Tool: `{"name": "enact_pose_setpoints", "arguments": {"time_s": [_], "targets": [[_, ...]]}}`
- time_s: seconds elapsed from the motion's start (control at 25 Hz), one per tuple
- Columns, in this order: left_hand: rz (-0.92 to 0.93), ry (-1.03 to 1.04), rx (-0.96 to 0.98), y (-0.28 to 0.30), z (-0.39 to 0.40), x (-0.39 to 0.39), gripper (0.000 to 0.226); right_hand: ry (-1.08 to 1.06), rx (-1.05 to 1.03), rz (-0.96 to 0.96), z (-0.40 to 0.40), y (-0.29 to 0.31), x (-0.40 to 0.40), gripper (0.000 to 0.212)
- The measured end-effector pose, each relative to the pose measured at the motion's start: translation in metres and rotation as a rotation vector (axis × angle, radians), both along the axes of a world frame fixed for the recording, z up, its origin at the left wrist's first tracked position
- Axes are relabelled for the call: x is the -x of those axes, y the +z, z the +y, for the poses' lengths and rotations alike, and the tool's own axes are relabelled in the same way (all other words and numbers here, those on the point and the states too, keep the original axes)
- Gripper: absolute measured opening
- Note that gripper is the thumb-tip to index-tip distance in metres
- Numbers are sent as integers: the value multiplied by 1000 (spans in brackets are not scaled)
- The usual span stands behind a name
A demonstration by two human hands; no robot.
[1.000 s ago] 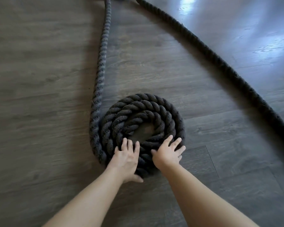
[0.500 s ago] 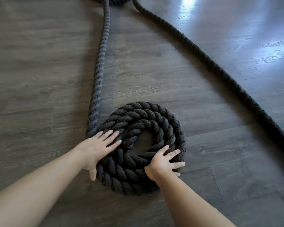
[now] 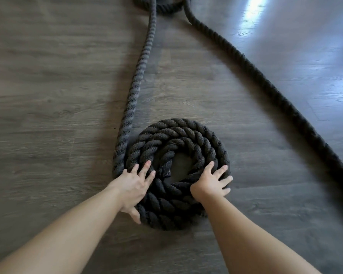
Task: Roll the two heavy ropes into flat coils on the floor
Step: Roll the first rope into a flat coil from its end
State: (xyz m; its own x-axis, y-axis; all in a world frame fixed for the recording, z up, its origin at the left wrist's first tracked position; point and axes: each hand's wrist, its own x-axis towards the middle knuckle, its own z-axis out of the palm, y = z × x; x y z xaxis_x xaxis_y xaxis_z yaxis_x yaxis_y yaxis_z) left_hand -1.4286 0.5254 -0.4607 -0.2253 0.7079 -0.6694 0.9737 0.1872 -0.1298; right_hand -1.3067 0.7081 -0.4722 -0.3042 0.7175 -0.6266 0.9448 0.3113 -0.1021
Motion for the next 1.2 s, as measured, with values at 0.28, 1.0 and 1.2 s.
{"name": "enact_pose_setpoints", "arguments": {"time_s": [0.28, 1.0, 1.2], "targets": [[-44, 436, -57, -3, 65, -15, 152, -133, 96, -60, 21, 12, 65, 91], [7, 791, 69, 8, 195, -2, 140, 365, 112, -72, 133, 13, 137, 121], [41, 460, 53, 26, 166, 49, 131, 377, 128, -109, 136, 15, 145, 120]]}}
